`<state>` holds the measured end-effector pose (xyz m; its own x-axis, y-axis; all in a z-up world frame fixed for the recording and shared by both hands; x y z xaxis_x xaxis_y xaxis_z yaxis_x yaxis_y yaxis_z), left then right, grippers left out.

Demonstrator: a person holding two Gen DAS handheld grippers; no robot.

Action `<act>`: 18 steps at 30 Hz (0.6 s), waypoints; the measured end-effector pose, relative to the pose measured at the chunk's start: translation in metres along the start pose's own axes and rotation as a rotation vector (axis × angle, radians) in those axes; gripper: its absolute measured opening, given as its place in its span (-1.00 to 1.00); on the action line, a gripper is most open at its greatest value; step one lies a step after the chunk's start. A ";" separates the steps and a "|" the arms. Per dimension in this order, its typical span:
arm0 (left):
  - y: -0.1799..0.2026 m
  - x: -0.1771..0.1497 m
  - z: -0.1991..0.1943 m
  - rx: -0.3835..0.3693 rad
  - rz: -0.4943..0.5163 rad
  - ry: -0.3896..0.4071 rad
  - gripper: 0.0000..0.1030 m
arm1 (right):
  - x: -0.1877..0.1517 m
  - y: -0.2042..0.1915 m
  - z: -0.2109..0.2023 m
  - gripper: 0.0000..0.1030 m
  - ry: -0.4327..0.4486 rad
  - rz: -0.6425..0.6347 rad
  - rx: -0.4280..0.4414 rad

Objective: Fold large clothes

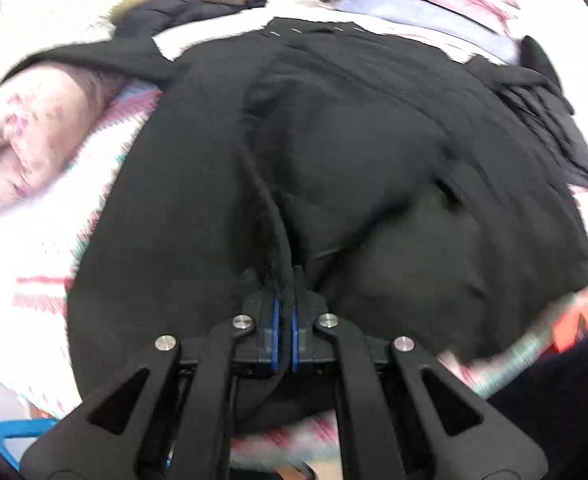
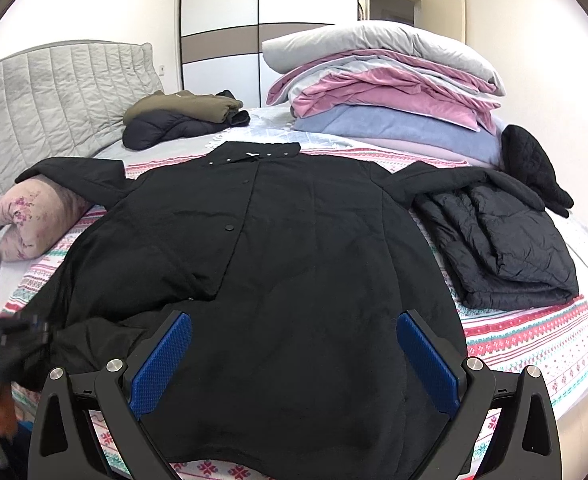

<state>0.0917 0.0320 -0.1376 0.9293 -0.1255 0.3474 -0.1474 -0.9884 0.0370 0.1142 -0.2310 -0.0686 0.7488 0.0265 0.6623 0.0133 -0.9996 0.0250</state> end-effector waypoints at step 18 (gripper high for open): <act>-0.030 -0.042 -0.069 -0.003 -0.064 0.172 0.18 | -0.012 0.012 0.010 1.00 -0.067 0.000 0.013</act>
<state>0.0334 0.0731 -0.0887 0.8653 -0.0461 0.4991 -0.0916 -0.9935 0.0670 0.1123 -0.2437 -0.0835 0.7912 0.0259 0.6110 0.0215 -0.9997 0.0145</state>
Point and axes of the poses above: each gripper's, at about its wrist camera, not at the fingertips, and z roughly the way its jaws point, y to its right, x to its top, the point moved 10 cm from there along z, roughly the way its jaws point, and after that the axes turned 13 degrees about -y, right-handed, at the moved point
